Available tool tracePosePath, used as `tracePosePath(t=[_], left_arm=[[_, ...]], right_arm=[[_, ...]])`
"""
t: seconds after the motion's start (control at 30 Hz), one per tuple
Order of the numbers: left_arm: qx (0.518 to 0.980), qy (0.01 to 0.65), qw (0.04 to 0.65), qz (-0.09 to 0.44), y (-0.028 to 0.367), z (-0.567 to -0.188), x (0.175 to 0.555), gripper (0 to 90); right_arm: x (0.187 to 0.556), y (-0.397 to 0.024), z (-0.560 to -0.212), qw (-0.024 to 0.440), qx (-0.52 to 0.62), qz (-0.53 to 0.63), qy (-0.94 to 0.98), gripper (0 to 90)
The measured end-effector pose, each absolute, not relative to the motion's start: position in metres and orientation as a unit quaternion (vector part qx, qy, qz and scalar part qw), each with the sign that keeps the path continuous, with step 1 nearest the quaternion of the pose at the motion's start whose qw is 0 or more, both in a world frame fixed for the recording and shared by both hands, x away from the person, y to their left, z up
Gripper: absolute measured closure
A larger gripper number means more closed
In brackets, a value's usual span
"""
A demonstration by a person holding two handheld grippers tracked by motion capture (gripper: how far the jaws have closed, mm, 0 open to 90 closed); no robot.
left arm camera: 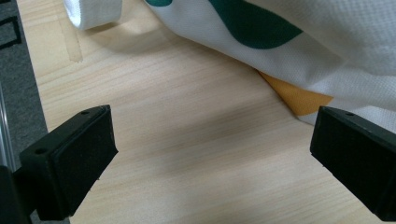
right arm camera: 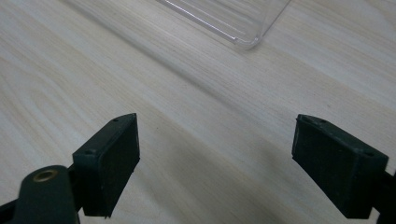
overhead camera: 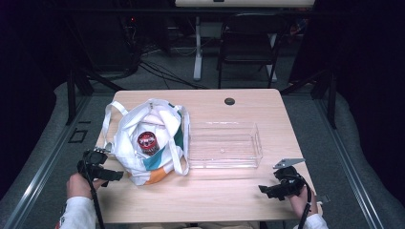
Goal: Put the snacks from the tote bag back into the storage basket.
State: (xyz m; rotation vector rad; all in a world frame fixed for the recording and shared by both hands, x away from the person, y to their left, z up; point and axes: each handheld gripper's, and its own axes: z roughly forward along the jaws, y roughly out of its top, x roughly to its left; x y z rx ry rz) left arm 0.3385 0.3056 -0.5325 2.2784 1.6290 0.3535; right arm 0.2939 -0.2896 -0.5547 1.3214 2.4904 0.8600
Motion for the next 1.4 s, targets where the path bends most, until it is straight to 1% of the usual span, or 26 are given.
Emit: tracePosePath(t=[0.9,1.13,1.4], left_arm=[[0.792,0.575,0.172,0.111,0.307,-0.531,0.34,0.2],[0.783,0.585,0.181,0.11,0.31,-0.524,0.34,0.2],[0.773,0.593,0.19,0.123,0.312,-0.511,0.339,0.2]], right_arm=[[0.293,-0.289,-0.554,0.098,0.446,0.292,0.84,14.8],[0.293,-0.288,-0.554,0.095,0.441,0.292,0.843,14.8],[0.293,-0.289,-0.554,0.097,0.441,0.292,0.843,14.8]])
